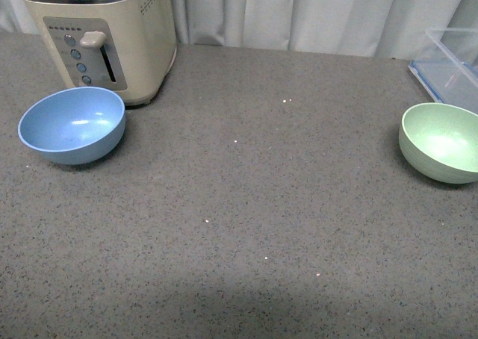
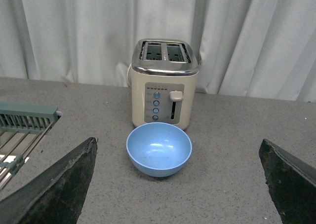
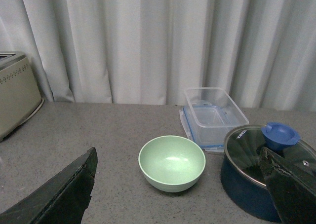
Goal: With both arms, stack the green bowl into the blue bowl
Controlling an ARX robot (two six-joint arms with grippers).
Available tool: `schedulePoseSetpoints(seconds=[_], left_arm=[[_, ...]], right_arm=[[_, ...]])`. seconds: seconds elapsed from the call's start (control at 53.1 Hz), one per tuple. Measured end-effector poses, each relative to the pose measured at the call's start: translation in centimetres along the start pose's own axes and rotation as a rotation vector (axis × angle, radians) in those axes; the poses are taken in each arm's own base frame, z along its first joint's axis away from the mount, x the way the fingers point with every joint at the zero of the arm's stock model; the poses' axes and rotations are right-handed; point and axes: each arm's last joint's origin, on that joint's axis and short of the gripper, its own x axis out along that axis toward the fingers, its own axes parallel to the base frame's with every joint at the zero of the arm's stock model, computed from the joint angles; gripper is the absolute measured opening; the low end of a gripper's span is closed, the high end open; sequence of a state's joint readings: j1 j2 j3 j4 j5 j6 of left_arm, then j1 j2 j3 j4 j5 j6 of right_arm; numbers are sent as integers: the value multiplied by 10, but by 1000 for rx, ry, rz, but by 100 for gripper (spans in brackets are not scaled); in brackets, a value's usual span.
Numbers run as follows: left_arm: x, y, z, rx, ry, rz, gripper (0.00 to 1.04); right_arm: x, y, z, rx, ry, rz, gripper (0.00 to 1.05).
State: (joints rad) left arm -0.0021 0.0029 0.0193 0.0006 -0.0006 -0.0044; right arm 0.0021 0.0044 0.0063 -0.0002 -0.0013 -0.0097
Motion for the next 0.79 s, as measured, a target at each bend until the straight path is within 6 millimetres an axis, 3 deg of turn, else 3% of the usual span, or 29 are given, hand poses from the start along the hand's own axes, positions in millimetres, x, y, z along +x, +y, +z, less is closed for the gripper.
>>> schedulePoseSetpoints(seconds=[0.792], left_arm=[[0, 0, 0, 0, 0, 0, 98]], right_arm=[[0, 0, 0, 0, 0, 0, 96]])
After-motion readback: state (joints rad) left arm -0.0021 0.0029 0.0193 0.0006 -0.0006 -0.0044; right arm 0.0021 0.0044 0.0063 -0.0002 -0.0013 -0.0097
